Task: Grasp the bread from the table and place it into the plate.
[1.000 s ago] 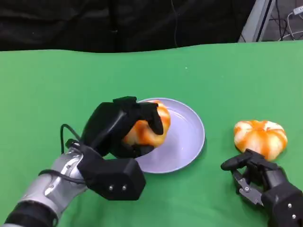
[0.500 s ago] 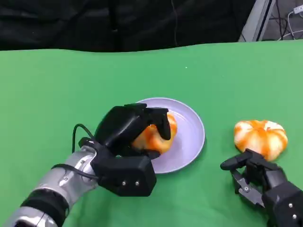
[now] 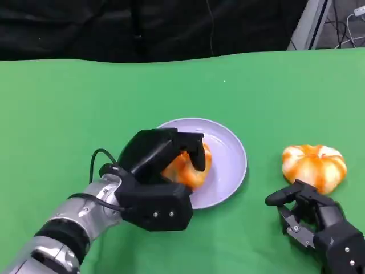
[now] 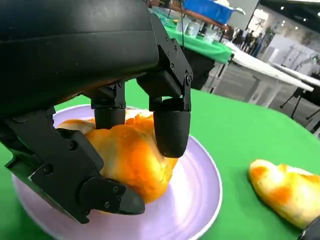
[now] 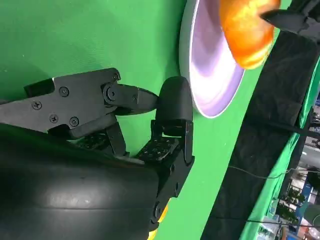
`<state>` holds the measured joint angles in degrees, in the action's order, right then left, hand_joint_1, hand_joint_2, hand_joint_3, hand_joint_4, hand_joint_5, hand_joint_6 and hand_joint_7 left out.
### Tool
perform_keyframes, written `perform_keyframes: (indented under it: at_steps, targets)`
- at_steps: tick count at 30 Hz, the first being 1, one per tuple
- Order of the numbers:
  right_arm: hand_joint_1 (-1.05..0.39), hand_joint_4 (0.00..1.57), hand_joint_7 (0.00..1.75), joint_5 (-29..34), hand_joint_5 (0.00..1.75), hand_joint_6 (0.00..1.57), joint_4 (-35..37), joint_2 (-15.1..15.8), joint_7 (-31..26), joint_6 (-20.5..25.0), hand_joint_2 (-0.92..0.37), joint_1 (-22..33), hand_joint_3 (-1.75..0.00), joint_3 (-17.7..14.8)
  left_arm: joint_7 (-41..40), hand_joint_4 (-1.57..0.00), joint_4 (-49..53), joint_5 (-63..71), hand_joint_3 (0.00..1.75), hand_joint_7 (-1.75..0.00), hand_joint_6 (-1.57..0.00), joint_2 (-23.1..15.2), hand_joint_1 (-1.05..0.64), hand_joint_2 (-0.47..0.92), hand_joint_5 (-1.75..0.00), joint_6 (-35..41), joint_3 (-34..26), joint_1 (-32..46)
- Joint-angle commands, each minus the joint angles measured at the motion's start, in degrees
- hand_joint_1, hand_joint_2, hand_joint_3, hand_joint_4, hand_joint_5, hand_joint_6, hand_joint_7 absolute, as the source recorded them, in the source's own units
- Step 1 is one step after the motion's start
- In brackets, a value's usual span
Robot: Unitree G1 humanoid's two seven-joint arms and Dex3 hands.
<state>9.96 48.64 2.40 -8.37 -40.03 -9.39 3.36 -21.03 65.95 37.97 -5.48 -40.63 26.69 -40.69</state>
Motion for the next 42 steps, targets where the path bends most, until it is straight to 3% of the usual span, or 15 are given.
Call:
perform_keyframes:
  at_steps: [1, 3, 5, 7, 10, 11, 13, 17, 19, 25, 34, 42]
  targets:
    - [-0.31, 0.70, 1.24, 0.15, 1.75, 0.72, 0.71, 0.15, 0.33, 1.02, -0.92, 1.23, -0.41, 0.15, 1.08, -0.70, 1.38, -1.38, 0.39, -1.05, -0.79, 0.12, -0.04, 0.82, -1.43, -0.20, -0.44, -1.40]
    - [-0.31, 0.71, 1.24, 0.26, 1.75, 0.72, 0.95, 0.27, 0.33, 0.67, -0.92, 1.22, -0.41, 0.19, 2.08, -0.76, 1.78, -2.33, 0.23, -0.62, -0.92, 0.46, -0.05, 0.90, -1.12, 0.03, -0.93, -1.42]
    - [-0.31, 0.71, 1.24, 0.29, 1.75, 0.73, 0.83, 0.24, 0.28, 0.83, -0.92, 1.27, -0.41, 0.21, 3.24, -0.78, 1.97, -2.97, 0.19, -0.45, -0.97, 0.48, -0.07, 0.92, -1.01, 0.09, -1.06, -1.45]
    - [-0.31, 0.72, 1.24, 0.06, 1.75, 0.73, 0.74, 0.07, 0.40, 0.81, -0.92, 1.32, -0.41, 0.15, 4.35, -0.82, 2.12, -3.06, 0.15, -0.14, -0.97, 0.32, -0.12, 0.92, -0.64, 0.50, -0.78, -1.58]
    - [-0.31, 0.72, 1.23, -0.30, 1.75, 0.73, 0.54, -0.09, 0.72, 0.96, -0.92, 1.39, -0.40, 0.04, 4.74, -0.88, 2.15, -2.29, 0.16, -0.02, -0.91, 0.09, -0.18, 0.92, -0.23, 1.16, -0.10, -1.82]
    - [-0.31, 0.72, 1.23, -0.05, 1.75, 0.73, 0.51, -0.01, 0.52, 0.94, -0.92, 1.40, -0.40, 0.10, 4.85, -0.88, 2.01, -1.66, 0.17, -0.01, -0.89, -0.16, -0.19, 0.92, -0.17, 1.40, 0.47, -2.01]
    - [-0.32, 0.72, 1.23, 0.24, 1.75, 0.73, 0.56, 0.15, 0.39, 0.77, -0.92, 1.39, -0.40, 0.19, 5.36, -0.75, 1.77, -1.06, 0.18, 0.00, -0.77, -0.46, -0.28, 0.92, -0.05, 1.97, 1.24, -2.29]
    - [-0.33, 0.70, 1.22, -0.10, 1.75, 0.73, 0.71, -0.04, 0.46, 0.83, -0.92, 1.32, -0.40, 0.02, 6.11, -0.61, 1.27, -0.39, 0.22, 0.00, -0.65, -0.53, -0.39, 0.92, 0.00, 4.18, 1.99, -2.49]
    - [-0.32, 0.70, 1.22, -0.40, 1.75, 0.73, 0.68, -0.14, 0.76, 0.75, -0.92, 1.36, -0.40, -0.07, 6.57, -0.42, 0.79, -0.55, 0.34, 0.00, -0.47, -0.39, -0.57, 0.92, 0.00, 5.76, 2.05, -2.30]
    - [-0.31, 0.69, 1.26, -0.81, 1.75, 0.70, 0.54, -0.16, 1.44, 0.80, -0.92, 1.50, -0.42, -0.26, 9.58, -0.14, -0.85, -2.75, 0.58, 0.00, -0.23, -0.66, -0.84, 0.92, 0.00, 7.02, 0.91, -1.31]
    - [-0.31, 0.70, 1.27, -0.67, 1.75, 0.68, 0.41, 0.02, 1.66, 0.99, -0.92, 1.35, -0.41, -0.12, 17.15, -0.03, -2.37, -7.42, 0.81, 0.00, -0.15, -2.18, -1.03, 0.92, -0.01, 5.37, -1.85, -0.60]
    - [-0.31, 0.70, 1.26, -0.73, 1.75, 0.69, 0.31, 0.03, 1.68, 1.56, -0.92, 1.48, -0.41, -0.19, 25.67, -0.05, -5.31, -15.51, 0.86, -0.01, -0.14, -2.03, -1.05, 0.92, -0.02, 4.91, -6.77, 1.81]
